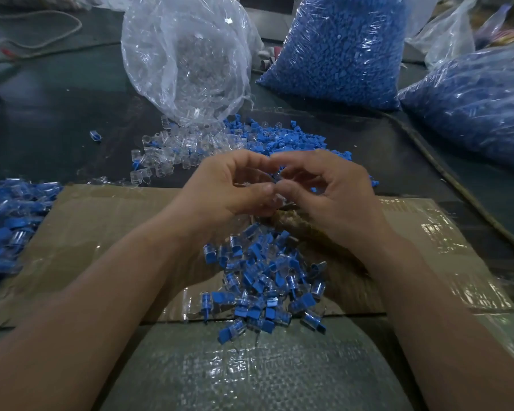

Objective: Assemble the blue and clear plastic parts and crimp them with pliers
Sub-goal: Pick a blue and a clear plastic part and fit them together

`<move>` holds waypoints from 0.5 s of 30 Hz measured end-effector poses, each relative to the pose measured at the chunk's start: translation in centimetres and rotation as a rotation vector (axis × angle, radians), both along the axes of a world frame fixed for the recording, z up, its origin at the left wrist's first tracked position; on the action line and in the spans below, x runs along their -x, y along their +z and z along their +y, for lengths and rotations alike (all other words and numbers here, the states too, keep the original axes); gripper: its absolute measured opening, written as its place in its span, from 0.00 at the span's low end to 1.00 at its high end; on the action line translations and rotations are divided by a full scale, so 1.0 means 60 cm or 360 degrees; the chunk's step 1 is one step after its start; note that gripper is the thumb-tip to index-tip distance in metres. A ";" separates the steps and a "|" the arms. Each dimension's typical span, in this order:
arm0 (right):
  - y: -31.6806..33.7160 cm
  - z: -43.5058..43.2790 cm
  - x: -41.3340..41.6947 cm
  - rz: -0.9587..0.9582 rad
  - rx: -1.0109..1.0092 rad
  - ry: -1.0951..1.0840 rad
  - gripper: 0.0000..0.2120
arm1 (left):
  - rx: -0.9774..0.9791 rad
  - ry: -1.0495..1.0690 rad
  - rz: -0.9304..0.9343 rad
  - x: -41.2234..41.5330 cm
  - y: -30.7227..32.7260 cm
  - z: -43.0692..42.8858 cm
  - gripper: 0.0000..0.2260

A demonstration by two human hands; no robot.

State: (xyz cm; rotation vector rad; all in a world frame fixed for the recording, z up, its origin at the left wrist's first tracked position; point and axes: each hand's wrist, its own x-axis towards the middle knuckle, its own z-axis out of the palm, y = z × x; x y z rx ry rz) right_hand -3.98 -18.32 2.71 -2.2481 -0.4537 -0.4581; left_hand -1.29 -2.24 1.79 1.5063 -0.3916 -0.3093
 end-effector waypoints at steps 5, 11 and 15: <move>-0.001 0.006 0.001 0.0013 -0.0104 0.0061 0.13 | 0.0109 0.0048 0.0119 -0.006 -0.005 0.001 0.12; 0.002 0.005 0.003 0.0089 -0.0116 0.0102 0.10 | 0.0122 -0.0018 0.0088 -0.005 -0.006 0.004 0.11; 0.001 0.005 0.001 0.0074 -0.0206 0.0074 0.14 | 0.0133 -0.0004 0.0105 -0.006 -0.006 0.005 0.12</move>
